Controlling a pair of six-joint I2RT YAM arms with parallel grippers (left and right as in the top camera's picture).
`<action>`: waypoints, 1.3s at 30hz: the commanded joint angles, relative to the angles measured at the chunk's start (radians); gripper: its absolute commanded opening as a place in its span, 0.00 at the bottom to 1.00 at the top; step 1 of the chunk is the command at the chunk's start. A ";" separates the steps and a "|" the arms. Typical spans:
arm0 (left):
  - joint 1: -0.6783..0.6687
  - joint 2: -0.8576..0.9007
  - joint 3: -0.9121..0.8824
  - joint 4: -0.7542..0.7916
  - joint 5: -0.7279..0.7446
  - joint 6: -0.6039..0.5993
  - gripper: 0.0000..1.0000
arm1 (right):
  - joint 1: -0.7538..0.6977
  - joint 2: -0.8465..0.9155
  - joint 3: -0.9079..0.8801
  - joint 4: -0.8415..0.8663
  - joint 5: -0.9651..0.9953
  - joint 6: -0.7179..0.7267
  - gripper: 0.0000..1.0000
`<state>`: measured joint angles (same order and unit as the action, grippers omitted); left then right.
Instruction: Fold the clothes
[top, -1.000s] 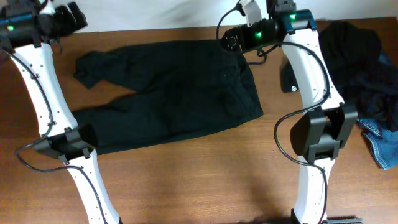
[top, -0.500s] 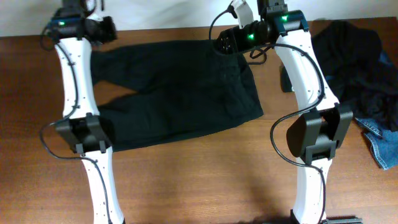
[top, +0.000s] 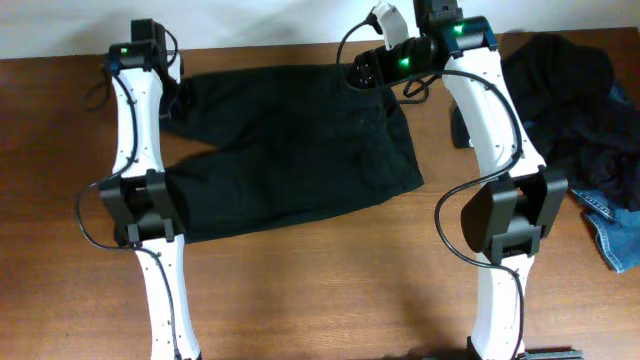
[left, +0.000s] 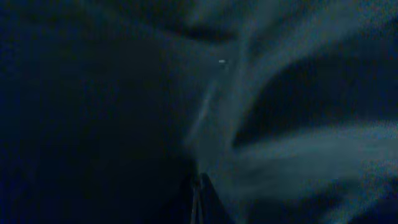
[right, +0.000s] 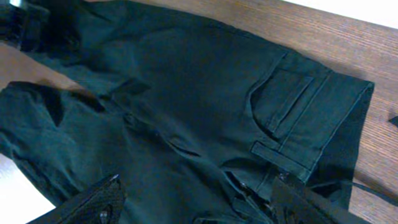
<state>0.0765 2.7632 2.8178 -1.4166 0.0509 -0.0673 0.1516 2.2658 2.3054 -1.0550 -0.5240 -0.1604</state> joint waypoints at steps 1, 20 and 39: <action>0.002 0.040 -0.007 -0.011 0.034 0.016 0.01 | 0.005 0.014 -0.005 -0.004 -0.002 -0.007 0.80; -0.170 0.162 -0.016 0.084 0.068 0.017 0.01 | 0.005 0.014 -0.005 -0.027 0.051 -0.007 0.81; -0.200 -0.027 0.140 0.076 0.064 0.016 0.01 | 0.005 0.232 -0.005 0.115 0.087 0.056 0.04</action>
<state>-0.1246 2.8380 2.9170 -1.3403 0.1009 -0.0669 0.1516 2.4622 2.3035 -0.9627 -0.4080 -0.1276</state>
